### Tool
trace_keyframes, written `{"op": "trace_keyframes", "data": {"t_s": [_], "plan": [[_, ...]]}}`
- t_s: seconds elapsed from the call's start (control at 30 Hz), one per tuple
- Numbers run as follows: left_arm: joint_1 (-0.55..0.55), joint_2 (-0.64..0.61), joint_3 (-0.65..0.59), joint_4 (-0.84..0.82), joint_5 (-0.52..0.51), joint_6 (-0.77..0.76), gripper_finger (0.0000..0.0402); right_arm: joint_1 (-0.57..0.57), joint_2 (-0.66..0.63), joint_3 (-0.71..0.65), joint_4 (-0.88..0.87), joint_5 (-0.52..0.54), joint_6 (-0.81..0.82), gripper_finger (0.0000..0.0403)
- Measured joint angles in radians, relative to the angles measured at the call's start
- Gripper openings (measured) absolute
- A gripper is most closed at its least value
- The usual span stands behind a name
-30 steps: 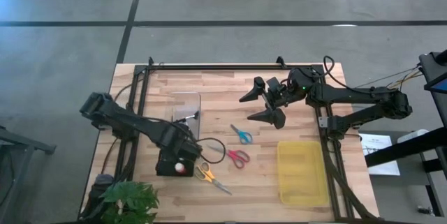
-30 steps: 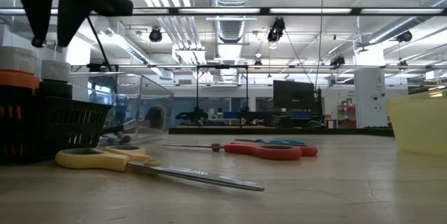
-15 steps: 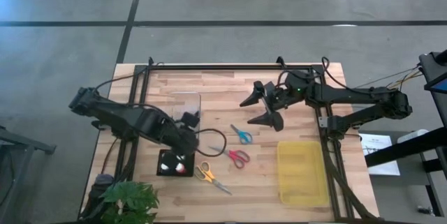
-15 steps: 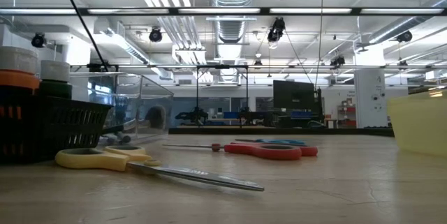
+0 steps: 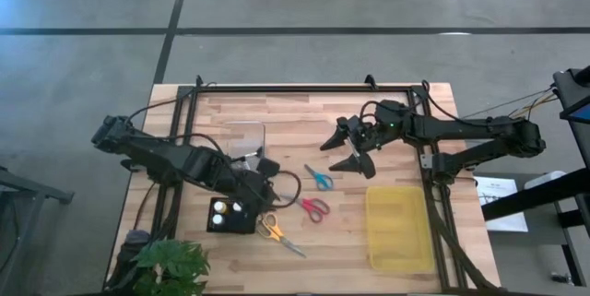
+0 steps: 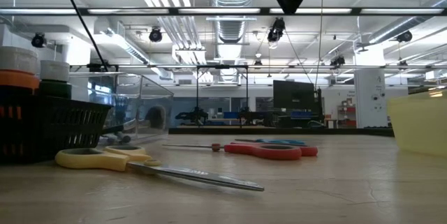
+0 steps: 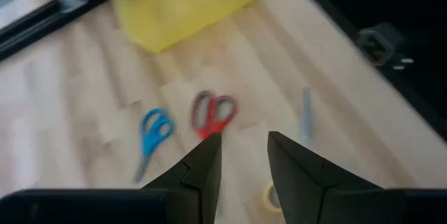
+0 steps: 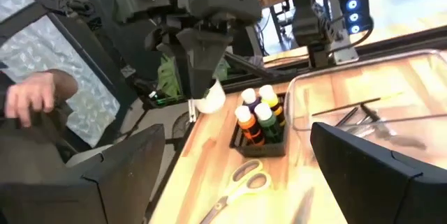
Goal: Pick & Place Paint Supplies
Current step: Put the blue scissors into the yellow bin
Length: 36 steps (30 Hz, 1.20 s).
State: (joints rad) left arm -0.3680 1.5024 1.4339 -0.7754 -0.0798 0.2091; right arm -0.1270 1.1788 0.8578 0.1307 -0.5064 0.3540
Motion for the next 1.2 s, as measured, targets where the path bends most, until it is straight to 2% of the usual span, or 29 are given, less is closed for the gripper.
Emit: {"op": "trace_keyframes", "data": {"t_s": [0.3, 0.43, 0.53, 0.6, 0.77, 0.87, 0.93, 1.03, 1.2], "plan": [[-0.026, 0.001, -0.116, 0.109, 0.024, 0.004, 0.0123, 0.059, -0.042, -0.018, -0.017, 0.026, 0.033, 0.0357], [-0.026, 0.002, -0.124, 0.129, 0.024, 0.009, 0.0123, 0.07, -0.039, -0.018, -0.013, 0.054, 0.03, 0.0357], [-0.026, 0.006, -0.126, 0.132, 0.011, 0.079, 0.0123, 0.089, -0.011, -0.018, -0.005, 0.064, 0.022, 0.0357], [-0.026, 0.006, -0.126, 0.14, -0.037, 0.144, 0.0123, 0.103, 0.017, -0.019, -0.003, 0.063, 0.025, 0.0357], [-0.024, 0.005, -0.125, 0.168, -0.329, 0.283, 0.0123, 0.141, 0.081, -0.019, -0.002, 0.064, -0.015, 0.0357], [-0.019, 0.005, -0.125, 0.189, -0.444, 0.298, 0.0123, 0.172, 0.109, -0.019, -0.01, 0.075, -0.038, 0.0357], [-0.019, 0.005, -0.125, 0.186, -0.483, 0.275, 0.0123, 0.198, 0.113, -0.019, -0.038, 0.123, -0.057, 0.0357], [-0.024, 0.005, -0.125, 0.145, -0.478, 0.186, 0.0123, 0.253, 0.113, -0.019, -0.099, 0.27, -0.098, 0.0357], [-0.047, 0.005, -0.159, 0.136, -0.345, 0.128, 0.0123, 0.343, 0.113, -0.02, -0.172, 0.516, -0.153, 0.0357]]}}
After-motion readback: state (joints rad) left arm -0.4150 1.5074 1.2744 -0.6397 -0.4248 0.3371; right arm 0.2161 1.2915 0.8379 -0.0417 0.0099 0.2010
